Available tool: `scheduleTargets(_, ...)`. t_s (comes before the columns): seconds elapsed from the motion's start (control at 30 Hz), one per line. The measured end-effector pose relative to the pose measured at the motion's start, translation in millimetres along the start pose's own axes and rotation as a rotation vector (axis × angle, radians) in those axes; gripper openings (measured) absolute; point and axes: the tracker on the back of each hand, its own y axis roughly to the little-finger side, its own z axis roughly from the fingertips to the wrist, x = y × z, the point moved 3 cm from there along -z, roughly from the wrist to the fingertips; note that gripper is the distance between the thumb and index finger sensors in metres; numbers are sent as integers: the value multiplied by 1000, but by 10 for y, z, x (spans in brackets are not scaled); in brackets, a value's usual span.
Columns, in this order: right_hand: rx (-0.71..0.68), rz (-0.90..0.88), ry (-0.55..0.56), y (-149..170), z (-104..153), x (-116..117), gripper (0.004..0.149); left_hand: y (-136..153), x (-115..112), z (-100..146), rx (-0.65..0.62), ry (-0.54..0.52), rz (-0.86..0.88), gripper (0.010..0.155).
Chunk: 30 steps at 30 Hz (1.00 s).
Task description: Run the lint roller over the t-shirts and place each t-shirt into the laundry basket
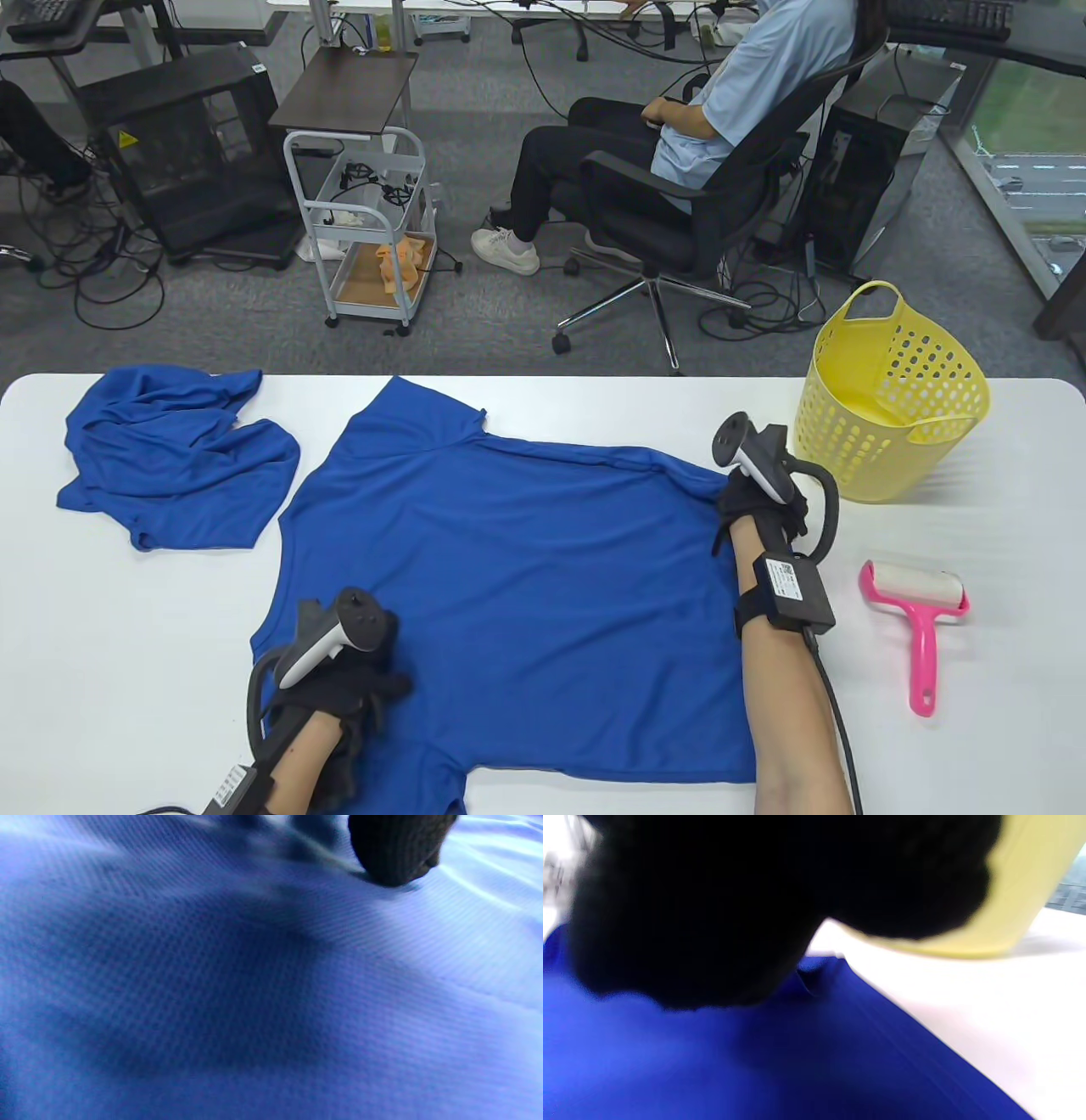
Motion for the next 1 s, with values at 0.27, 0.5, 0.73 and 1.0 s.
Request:
scheduleTargets(0.27,-25,-215,52,-52,-39,-175,54,1,-37,23,3,22,-4,78)
scheduleTargets(0.5,-7,-115,111,618,652,-606,48,-2,-43,38,1,32,-3,77)
scheduleTargets(0.73,403,72,-206,1906,1057,-93,85,-12,-53,42,5,42,-11,78)
scheduleTargets(1.0,364,118,-247,2135,1154,364,84,9,-97,52,-21,22,-1,77)
